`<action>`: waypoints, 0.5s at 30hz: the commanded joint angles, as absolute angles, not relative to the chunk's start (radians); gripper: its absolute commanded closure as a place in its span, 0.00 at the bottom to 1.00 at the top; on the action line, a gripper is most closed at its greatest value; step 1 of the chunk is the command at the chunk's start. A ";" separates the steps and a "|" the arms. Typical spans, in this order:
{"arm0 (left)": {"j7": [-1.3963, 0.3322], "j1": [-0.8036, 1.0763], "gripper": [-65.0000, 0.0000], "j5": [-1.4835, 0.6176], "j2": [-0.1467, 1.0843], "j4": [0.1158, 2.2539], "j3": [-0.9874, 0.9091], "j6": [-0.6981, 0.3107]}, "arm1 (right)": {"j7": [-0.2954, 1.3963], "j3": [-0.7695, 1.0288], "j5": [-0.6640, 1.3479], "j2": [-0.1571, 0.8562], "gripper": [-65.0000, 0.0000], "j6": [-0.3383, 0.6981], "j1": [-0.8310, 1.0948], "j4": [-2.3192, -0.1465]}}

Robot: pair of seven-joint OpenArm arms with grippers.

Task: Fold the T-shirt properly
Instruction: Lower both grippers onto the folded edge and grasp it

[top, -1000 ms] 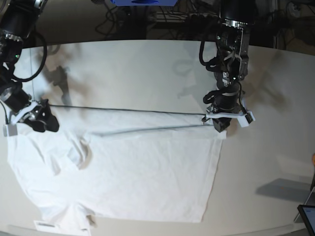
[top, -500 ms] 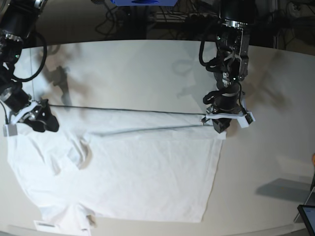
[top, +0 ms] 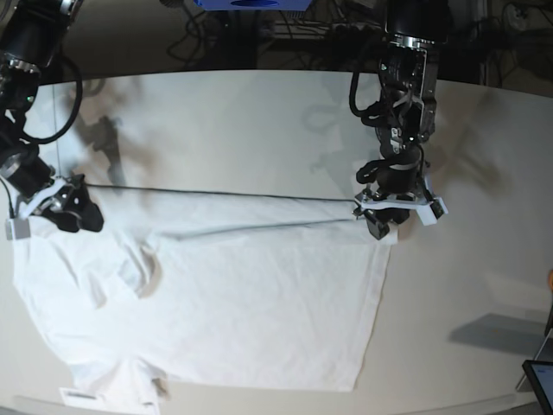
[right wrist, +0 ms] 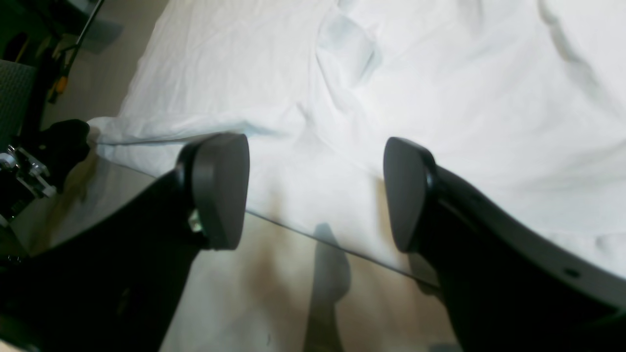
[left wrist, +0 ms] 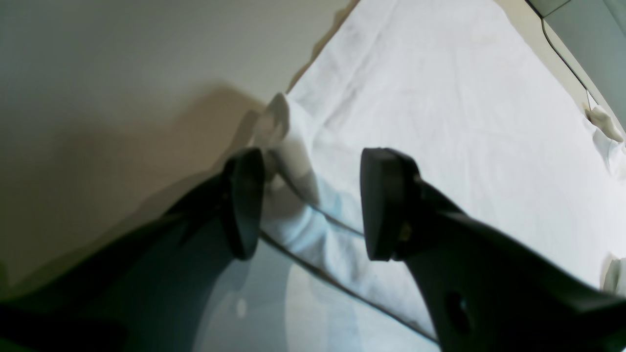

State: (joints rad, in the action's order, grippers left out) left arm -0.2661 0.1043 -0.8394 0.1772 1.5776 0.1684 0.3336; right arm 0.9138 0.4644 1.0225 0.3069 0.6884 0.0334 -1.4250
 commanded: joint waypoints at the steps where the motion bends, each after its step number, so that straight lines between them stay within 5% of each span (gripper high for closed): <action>1: -0.245 0.087 0.51 -0.834 0.183 1.601 0.165 0.321 | 0.889 0.467 1.049 0.325 0.37 0.698 0.016 -1.440; 15: -0.245 0.073 0.51 -0.834 0.182 1.613 0.159 0.321 | 0.889 0.466 1.047 0.325 0.37 0.698 0.016 -1.440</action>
